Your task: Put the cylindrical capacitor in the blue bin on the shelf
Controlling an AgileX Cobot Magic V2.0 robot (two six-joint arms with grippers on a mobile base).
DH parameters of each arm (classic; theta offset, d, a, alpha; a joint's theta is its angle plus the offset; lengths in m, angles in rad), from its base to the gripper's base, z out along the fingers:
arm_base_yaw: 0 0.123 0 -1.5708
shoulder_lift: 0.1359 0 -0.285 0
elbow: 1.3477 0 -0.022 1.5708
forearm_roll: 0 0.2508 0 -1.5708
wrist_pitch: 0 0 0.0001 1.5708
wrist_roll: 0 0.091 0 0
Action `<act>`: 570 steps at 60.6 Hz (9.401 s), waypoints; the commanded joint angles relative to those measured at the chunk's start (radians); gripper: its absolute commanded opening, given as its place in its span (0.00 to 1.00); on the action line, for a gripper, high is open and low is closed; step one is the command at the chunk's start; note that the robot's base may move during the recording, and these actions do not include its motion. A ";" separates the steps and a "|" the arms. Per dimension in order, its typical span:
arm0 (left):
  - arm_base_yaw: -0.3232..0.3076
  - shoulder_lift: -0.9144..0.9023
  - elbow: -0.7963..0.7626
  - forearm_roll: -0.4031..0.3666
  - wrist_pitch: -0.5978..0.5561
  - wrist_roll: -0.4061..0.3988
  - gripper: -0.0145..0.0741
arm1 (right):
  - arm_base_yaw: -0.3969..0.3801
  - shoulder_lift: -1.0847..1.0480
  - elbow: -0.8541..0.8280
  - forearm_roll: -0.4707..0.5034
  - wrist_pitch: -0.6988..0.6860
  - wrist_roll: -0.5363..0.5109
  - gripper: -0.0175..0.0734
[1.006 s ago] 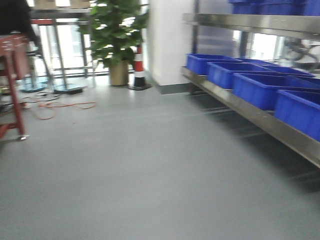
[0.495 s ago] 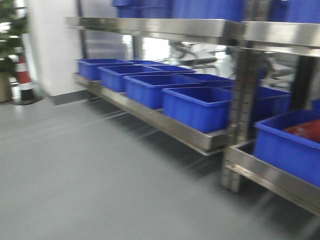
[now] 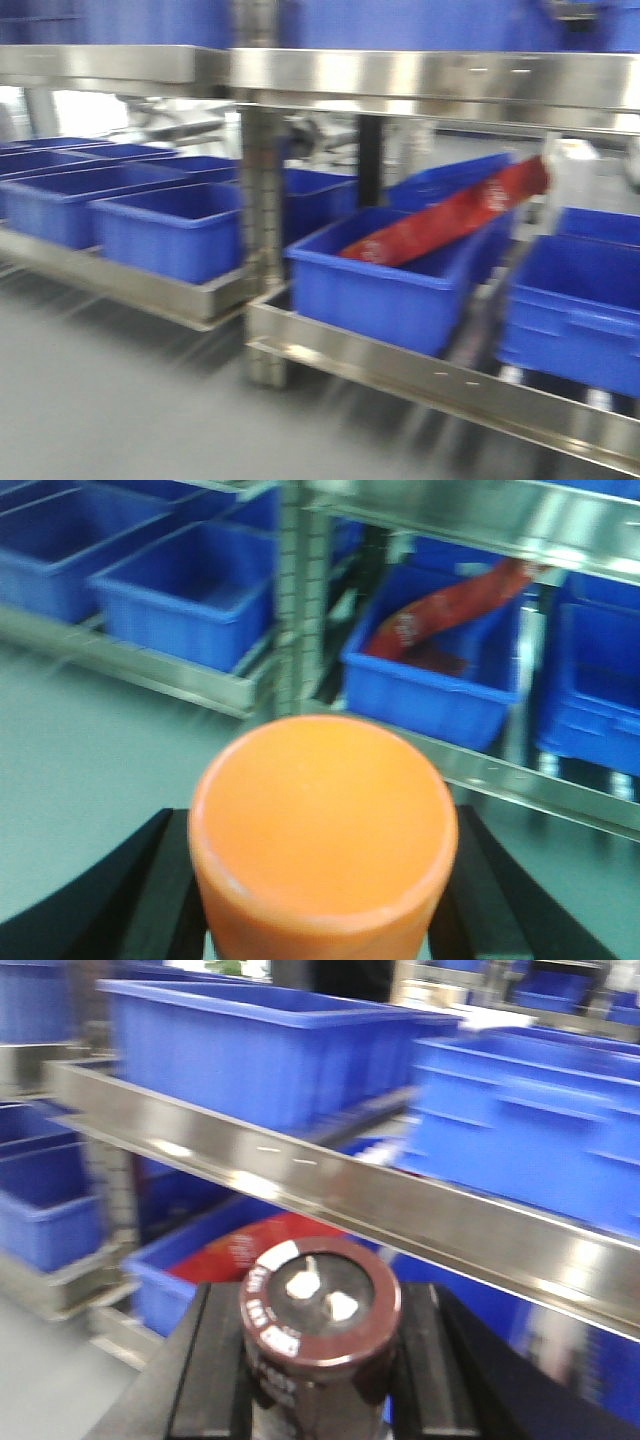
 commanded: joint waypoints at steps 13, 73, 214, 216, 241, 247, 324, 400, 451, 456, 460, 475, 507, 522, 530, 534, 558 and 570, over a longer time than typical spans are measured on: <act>-0.006 -0.007 -0.005 -0.003 -0.020 -0.004 0.04 | -0.001 -0.007 -0.006 0.001 -0.025 0.000 0.13; -0.006 -0.007 -0.005 -0.003 -0.020 -0.004 0.04 | -0.001 -0.007 -0.006 0.001 -0.025 0.000 0.13; -0.006 -0.005 -0.005 -0.003 -0.020 -0.004 0.04 | -0.001 -0.007 -0.006 0.001 -0.025 0.000 0.13; -0.006 -0.005 -0.005 -0.003 -0.022 -0.004 0.04 | -0.001 -0.007 -0.006 0.001 -0.025 0.000 0.13; -0.017 0.013 -0.016 -0.026 -0.075 0.021 0.04 | -0.001 -0.007 -0.006 0.001 -0.025 0.000 0.13; -0.064 0.069 -0.086 -0.027 -0.077 0.133 0.04 | -0.001 -0.007 -0.006 0.001 -0.025 0.000 0.13; -0.375 0.936 -0.872 -0.042 -0.033 0.142 0.73 | -0.001 -0.007 -0.006 0.001 -0.038 0.000 0.13; -0.050 -0.306 0.186 -0.037 -0.050 0.029 0.04 | 0.091 0.089 -0.082 0.001 0.035 0.000 0.13; -0.045 -0.351 0.214 -0.063 -0.042 0.029 0.04 | 0.448 1.106 -1.059 0.054 0.370 -0.061 0.13; -0.045 -0.351 0.214 -0.063 -0.042 0.029 0.04 | 0.448 1.156 -1.063 0.054 0.370 -0.061 0.16; -0.045 -0.351 0.214 -0.063 -0.042 0.029 0.04 | 0.448 1.185 -1.063 0.054 0.372 -0.061 0.22; -0.045 -0.351 0.214 -0.063 -0.042 0.029 0.04 | 0.446 1.202 -1.063 0.054 0.374 -0.059 0.80; -0.045 -0.351 0.214 -0.063 -0.042 0.029 0.04 | 0.435 0.957 -1.053 0.051 0.383 -0.059 0.14; -0.045 -0.351 0.214 -0.063 -0.024 0.029 0.04 | 0.357 0.703 -0.782 0.051 0.264 -0.036 0.02; -0.045 -0.351 0.218 -0.060 -0.022 0.029 0.04 | 0.306 0.545 -0.554 0.051 0.187 -0.036 0.02; -0.045 -0.351 0.219 -0.054 -0.022 0.029 0.04 | 0.285 0.458 -0.430 0.051 0.139 -0.036 0.02; -0.045 -0.351 0.220 -0.028 -0.022 0.029 0.04 | 0.235 -0.057 0.161 0.049 -0.097 -0.036 0.01; -0.045 -0.351 0.220 -0.028 -0.022 0.029 0.04 | 0.235 -0.255 0.319 0.049 -0.171 -0.036 0.01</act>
